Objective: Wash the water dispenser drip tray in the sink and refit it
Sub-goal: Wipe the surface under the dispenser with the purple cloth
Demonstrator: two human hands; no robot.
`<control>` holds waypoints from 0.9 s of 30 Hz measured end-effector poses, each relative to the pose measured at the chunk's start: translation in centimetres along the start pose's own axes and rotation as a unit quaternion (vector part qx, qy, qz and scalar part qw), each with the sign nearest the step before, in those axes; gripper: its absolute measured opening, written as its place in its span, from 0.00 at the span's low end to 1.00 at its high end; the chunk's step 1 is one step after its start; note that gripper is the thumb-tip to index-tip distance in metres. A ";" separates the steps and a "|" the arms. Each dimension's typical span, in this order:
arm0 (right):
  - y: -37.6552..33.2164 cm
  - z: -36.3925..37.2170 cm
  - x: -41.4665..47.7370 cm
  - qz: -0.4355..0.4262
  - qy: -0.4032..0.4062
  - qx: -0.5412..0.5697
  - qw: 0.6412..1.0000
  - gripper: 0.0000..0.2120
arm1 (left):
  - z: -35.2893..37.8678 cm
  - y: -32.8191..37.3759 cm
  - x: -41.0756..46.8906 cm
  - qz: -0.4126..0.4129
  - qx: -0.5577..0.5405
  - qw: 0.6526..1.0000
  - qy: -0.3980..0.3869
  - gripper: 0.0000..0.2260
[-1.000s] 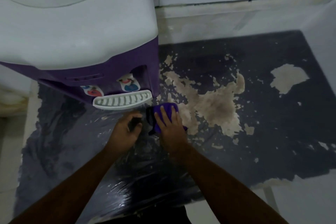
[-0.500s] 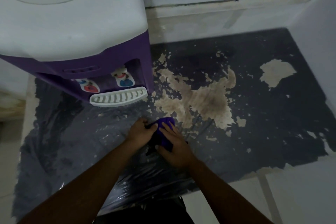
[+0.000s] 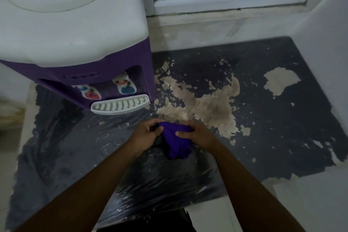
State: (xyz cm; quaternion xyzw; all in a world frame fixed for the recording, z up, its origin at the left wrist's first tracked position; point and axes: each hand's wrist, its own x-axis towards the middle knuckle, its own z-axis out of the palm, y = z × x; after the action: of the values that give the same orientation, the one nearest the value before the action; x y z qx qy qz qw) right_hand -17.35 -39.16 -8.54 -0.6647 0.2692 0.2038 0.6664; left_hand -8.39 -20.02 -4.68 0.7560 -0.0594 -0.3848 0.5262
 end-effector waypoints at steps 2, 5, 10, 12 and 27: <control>-1.0 -1.6 -0.5 -0.011 -0.016 0.019 1.000 0.20 | -0.1 0.9 0.3 0.035 0.016 0.999 -0.003 0.10; -2.4 -3.4 -1.0 -0.059 0.026 0.016 0.998 0.17 | 0.7 2.1 1.3 0.062 -0.007 0.998 -0.003 0.11; -5.1 -5.0 0.0 -0.159 0.116 -0.021 0.980 0.08 | 2.6 3.7 3.5 0.019 -0.066 0.998 0.012 0.15; -6.0 -5.9 0.9 -0.153 0.125 -0.005 0.980 0.11 | 3.1 4.0 4.3 -0.004 -0.080 0.996 0.034 0.12; -7.5 -9.1 9.2 -0.095 0.192 -0.006 0.977 0.34 | 3.3 5.7 9.8 -0.053 -0.020 0.994 0.096 0.21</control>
State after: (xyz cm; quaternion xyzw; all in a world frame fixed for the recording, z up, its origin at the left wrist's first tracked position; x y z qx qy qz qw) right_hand -6.32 -49.29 -8.30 -0.7182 0.3266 0.0097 0.6144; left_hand -1.84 -29.85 -5.44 0.7806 0.0397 -0.3390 0.5236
